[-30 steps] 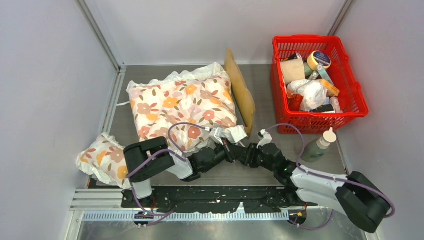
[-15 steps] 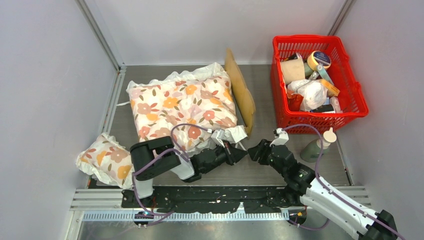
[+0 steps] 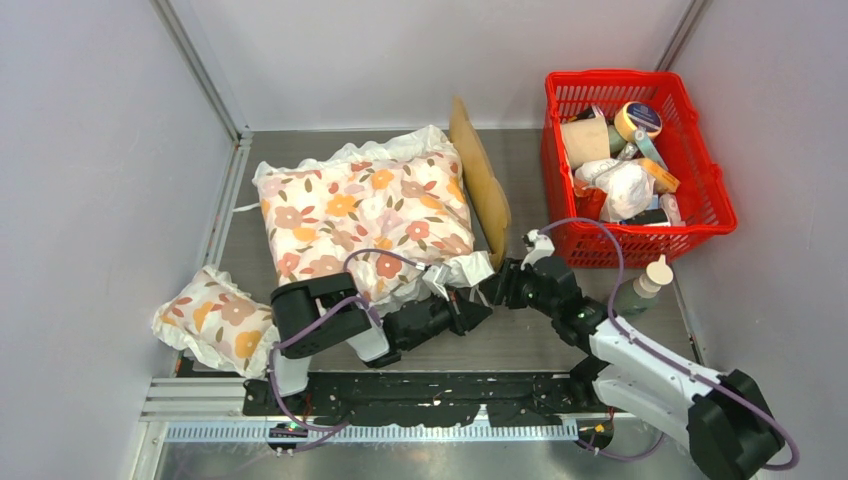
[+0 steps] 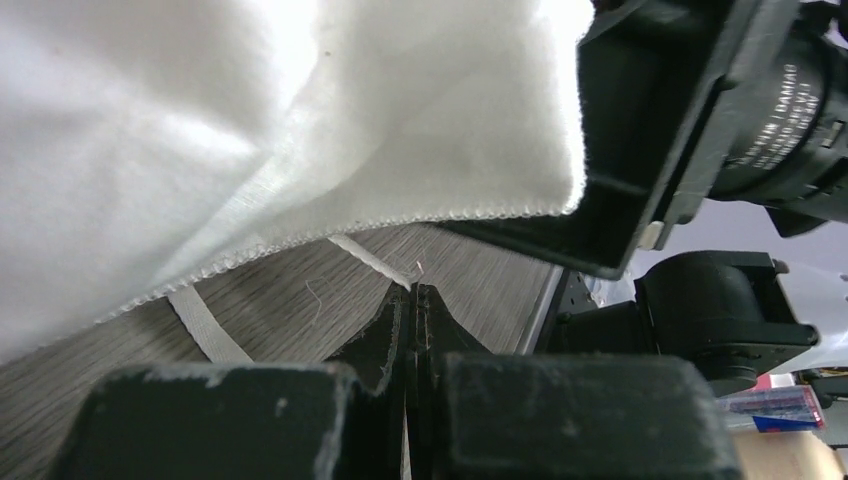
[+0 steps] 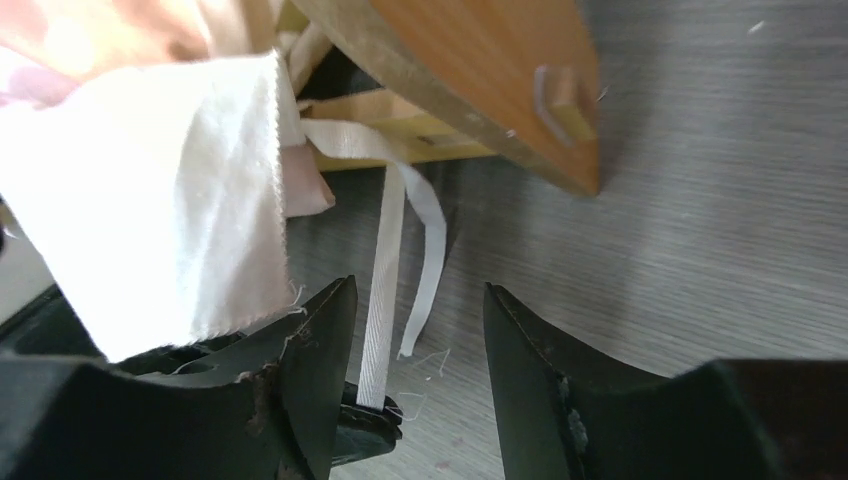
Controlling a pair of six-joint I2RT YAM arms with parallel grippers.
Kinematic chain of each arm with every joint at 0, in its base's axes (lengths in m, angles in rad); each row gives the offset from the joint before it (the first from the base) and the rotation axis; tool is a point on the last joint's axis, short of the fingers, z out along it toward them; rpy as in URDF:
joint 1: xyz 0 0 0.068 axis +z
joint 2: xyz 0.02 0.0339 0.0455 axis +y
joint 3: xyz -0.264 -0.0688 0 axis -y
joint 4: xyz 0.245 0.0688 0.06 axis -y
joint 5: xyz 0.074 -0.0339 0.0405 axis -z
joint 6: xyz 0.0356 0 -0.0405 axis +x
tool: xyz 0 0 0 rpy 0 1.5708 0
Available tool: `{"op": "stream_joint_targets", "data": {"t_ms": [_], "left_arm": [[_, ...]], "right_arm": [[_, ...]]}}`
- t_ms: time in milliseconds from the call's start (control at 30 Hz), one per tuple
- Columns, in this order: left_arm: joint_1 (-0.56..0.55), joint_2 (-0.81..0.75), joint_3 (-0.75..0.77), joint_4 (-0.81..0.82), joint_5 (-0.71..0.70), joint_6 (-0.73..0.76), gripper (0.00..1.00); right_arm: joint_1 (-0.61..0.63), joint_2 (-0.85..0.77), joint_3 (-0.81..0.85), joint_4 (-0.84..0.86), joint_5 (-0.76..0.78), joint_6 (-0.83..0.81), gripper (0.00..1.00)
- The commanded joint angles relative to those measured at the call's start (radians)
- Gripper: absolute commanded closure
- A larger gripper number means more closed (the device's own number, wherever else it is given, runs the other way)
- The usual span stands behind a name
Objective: Set up the pet bed
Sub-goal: Tie the ropes to the bed frame.
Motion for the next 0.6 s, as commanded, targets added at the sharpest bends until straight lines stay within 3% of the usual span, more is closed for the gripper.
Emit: {"op": "stream_joint_targets", "data": {"t_ms": [0,267,333,400,433,500,567], "left_arm": [[-0.006,0.006,-0.014,0.104,0.011,0.081,1.00],[-0.005,0.015,-0.017,0.125,0.027,0.122,1.00],[-0.005,0.014,-0.016,0.125,0.028,0.129,1.00],[-0.005,0.013,-0.020,0.126,0.024,0.132,1.00],[-0.005,0.011,-0.023,0.125,0.021,0.133,1.00],[-0.006,0.007,-0.031,0.125,0.016,0.133,1.00],[-0.005,0.004,-0.041,0.117,0.015,0.130,0.98]], "right_arm": [[-0.026,0.094,0.022,0.180,-0.218,-0.042,0.45],[-0.032,0.274,0.001,0.333,-0.372,-0.031,0.50],[-0.035,0.304,-0.001,0.346,-0.389,-0.030,0.56],[-0.035,0.315,-0.006,0.351,-0.400,-0.025,0.69],[-0.036,0.313,-0.009,0.352,-0.400,-0.022,0.82],[-0.038,0.293,-0.018,0.335,-0.375,-0.012,0.93],[-0.041,0.260,-0.024,0.297,-0.351,-0.013,0.95]]}}
